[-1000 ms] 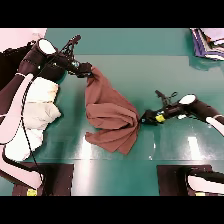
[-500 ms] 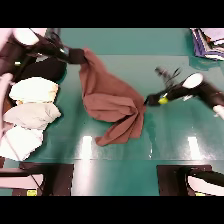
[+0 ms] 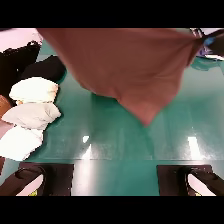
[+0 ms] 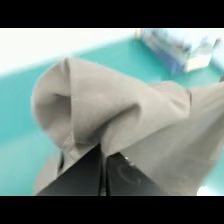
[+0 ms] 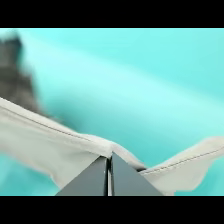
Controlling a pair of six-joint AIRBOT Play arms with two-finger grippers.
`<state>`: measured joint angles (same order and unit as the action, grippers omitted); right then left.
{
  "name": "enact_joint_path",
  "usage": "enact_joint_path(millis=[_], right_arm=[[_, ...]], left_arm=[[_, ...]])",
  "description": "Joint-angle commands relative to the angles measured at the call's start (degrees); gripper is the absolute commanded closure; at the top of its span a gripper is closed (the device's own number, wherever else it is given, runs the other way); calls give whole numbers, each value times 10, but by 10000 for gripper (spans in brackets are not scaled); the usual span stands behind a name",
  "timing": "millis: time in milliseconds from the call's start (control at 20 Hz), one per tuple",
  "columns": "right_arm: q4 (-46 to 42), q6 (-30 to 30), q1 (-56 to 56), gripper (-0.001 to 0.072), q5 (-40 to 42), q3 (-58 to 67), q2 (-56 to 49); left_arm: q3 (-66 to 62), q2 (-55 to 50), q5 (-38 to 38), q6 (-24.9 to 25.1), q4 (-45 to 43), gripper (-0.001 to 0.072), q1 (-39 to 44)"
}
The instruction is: Fold the shirts.
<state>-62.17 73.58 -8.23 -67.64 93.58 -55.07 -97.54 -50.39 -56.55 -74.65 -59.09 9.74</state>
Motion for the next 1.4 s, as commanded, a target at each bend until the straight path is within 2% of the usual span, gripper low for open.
enact_joint_path(millis=[0, 200, 400, 500, 650, 800, 950, 1100, 1350], right_arm=[[-11, 1, 29, 697, 0, 83, 46], [-10, 1, 78, 697, -16, 171, 43], [-9, 11, 111, 698, -63, 267, -11], [-9, 40, 112, 698, -84, 280, -49], [-11, 77, 90, 698, -112, 202, -109], [-12, 81, 64, 697, -151, 115, -201], [-52, 75, 35, 698, -114, 43, -300], [-46, 71, 30, 698, -46, 12, -377], [-35, 71, 30, 696, 12, 14, -446]], left_arm=[[-35, 71, 42, 1, 23, 682, 0], [-136, 71, 38, 1, 37, 682, 0], [-145, 51, 12, -2, 19, 682, 0], [-145, 0, -46, -11, -26, 682, 0], [-145, -124, -148, -54, -103, 681, 0], [-131, -275, -208, -81, -98, 681, 0], [-85, -403, -196, -79, -95, 681, 0], [-69, -492, -157, -78, -95, 680, 0], [-69, -548, -34, -79, -103, 671, -2]])
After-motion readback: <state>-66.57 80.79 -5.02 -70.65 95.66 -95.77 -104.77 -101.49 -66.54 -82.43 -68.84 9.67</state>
